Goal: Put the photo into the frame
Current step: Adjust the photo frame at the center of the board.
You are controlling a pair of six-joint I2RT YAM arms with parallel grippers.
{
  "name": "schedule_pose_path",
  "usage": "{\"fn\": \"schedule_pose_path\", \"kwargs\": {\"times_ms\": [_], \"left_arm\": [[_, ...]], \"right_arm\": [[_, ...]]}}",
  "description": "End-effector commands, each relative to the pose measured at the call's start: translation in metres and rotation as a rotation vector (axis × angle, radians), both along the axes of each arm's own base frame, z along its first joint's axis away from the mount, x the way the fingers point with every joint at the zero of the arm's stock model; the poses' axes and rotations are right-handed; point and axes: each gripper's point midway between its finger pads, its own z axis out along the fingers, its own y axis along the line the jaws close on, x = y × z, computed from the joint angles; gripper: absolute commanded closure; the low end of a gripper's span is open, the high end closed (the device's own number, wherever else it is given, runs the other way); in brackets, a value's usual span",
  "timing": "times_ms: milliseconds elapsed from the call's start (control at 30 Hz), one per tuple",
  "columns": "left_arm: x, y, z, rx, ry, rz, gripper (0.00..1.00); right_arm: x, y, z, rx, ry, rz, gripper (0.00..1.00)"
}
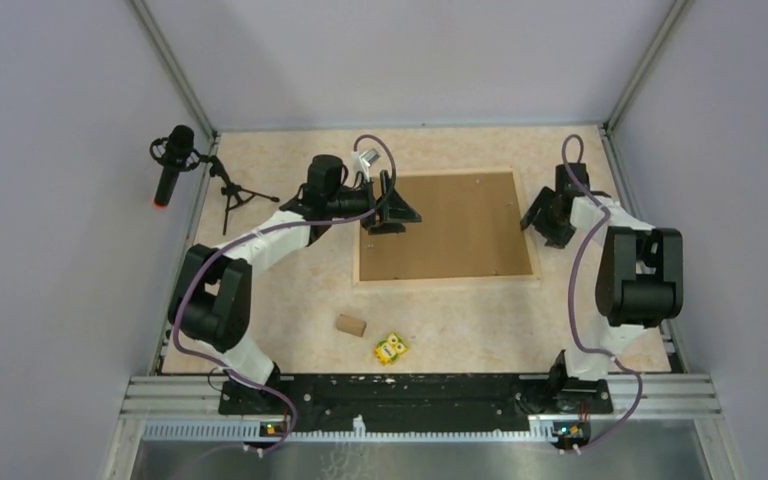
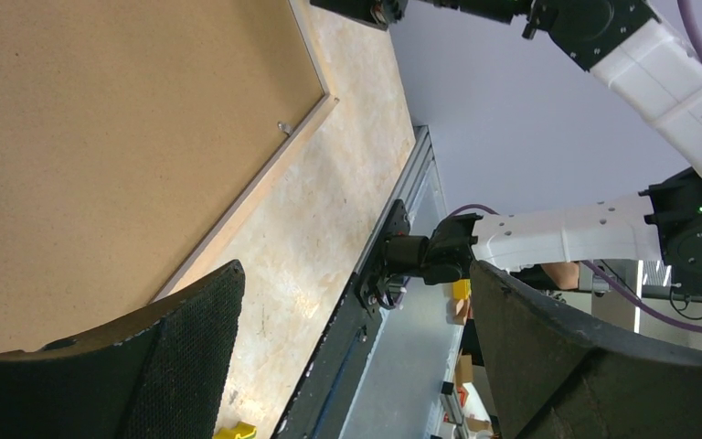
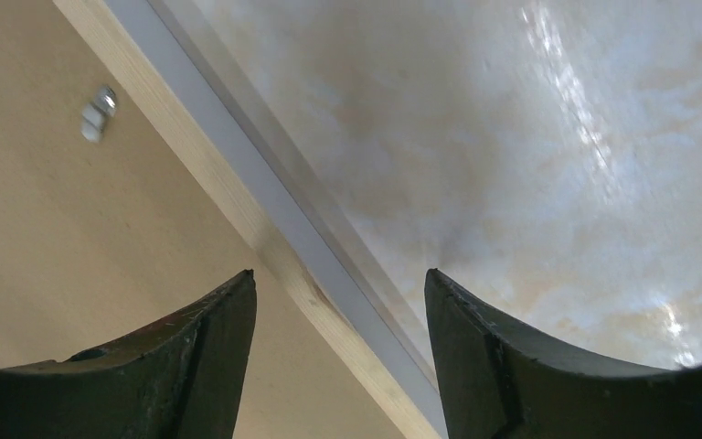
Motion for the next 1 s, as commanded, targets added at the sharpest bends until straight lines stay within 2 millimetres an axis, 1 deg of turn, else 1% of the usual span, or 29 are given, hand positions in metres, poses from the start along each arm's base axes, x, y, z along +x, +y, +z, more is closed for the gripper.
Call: {"fn": "schedule_pose_path", "kwargs": {"times_ms": [0, 100, 133, 267, 400, 433, 467, 633, 733, 833, 967], "left_arm": [[0.001, -0.001, 0.029, -0.057, -0.093, -0.015, 0.05], [0.002, -0.001, 0.028, -0.055, -0.091, -0.013, 0.05], [0.002, -0.001, 0.028, -0.055, -0.091, -0.013, 0.05], [0.002, -0.002, 0.023, -0.053, -0.079, -0.016, 0.05], [0.001, -0.002, 0.025, -0.065, -0.077, -0.021, 0.05], [0.001, -0.002, 0.026, -0.065, -0.080, -0.019, 0.05], [0.001, -0.002, 0.026, -0.063, -0.084, -0.018, 0.05], [0.002, -0.002, 0.021, -0.056, -0.072, -0.015, 0.05], [0.002, -0.002, 0.021, -0.058, -0.069, -0.017, 0.05], [0.002, -0.002, 0.023, -0.059, -0.077, -0.015, 0.05], [0.003, -0.002, 0.022, -0.053, -0.080, -0.012, 0.05]], "right_arm": [[0.039, 0.005, 0.012, 0.048, -0.030, -0.082, 0.34], [0.058, 0.008, 0.009, 0.058, -0.021, -0.118, 0.34], [0.066, 0.010, 0.011, 0.058, -0.028, -0.116, 0.34], [0.082, 0.020, 0.011, 0.077, -0.039, -0.095, 0.32], [0.093, 0.020, 0.012, 0.074, -0.058, -0.090, 0.29], [0.094, 0.029, 0.011, 0.070, -0.055, -0.070, 0.29], [0.094, 0.031, 0.009, 0.062, -0.045, -0.065, 0.28], [0.095, 0.028, -0.002, -0.002, 0.009, -0.054, 0.28], [0.095, 0.030, -0.009, -0.035, 0.033, -0.037, 0.28], [0.092, 0.031, -0.016, -0.069, 0.059, -0.025, 0.30], [0.079, 0.030, -0.029, -0.117, 0.115, 0.007, 0.35]]}}
